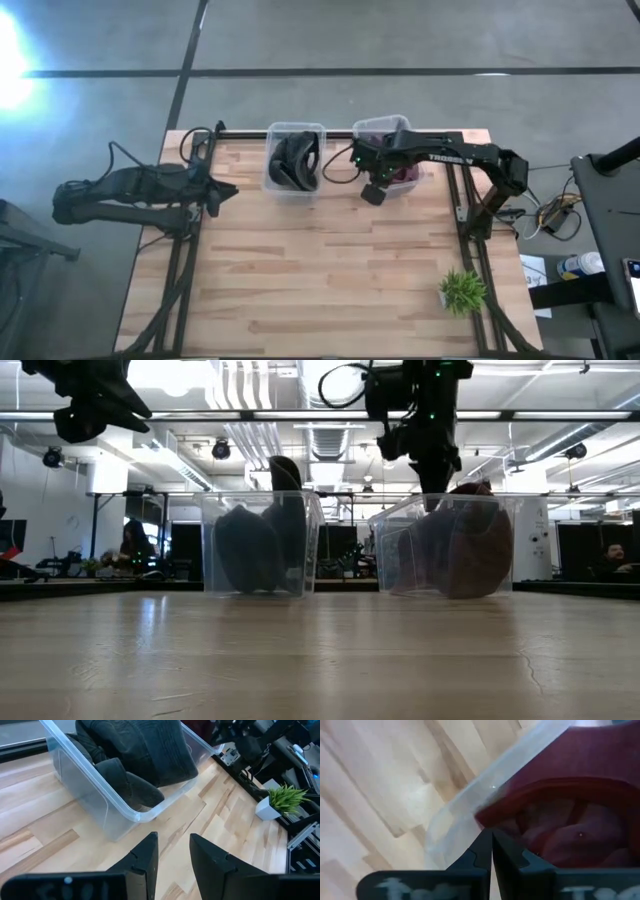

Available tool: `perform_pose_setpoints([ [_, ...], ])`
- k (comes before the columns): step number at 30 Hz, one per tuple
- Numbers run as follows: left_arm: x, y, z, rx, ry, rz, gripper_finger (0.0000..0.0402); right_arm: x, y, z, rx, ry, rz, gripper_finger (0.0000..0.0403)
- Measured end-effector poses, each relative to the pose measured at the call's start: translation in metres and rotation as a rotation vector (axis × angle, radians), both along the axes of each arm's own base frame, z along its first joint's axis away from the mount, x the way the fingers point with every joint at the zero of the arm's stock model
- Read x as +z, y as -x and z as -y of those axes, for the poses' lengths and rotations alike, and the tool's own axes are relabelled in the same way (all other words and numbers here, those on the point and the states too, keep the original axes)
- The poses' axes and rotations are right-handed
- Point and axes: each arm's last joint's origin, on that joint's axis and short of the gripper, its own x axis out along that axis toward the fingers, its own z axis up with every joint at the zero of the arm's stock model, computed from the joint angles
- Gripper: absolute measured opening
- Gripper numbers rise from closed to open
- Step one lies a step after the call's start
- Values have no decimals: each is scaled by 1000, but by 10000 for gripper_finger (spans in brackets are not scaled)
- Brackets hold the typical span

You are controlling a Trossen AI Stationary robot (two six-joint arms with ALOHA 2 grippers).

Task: Pick & Place hat
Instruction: Adjust the right transparent bin

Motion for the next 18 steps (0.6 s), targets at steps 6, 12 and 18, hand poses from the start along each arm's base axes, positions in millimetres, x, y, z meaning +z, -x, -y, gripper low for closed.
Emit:
perform_pose_setpoints([
  [6,0,0,0,-1,0,0,106,8,-6,-6,29,-56,74,9],
  [12,0,0,0,-1,1,0,106,6,-17,-16,56,-104,107,9],
  [18,0,0,0,-2,0,-1,106,8,-28,-27,92,-122,178,9],
])
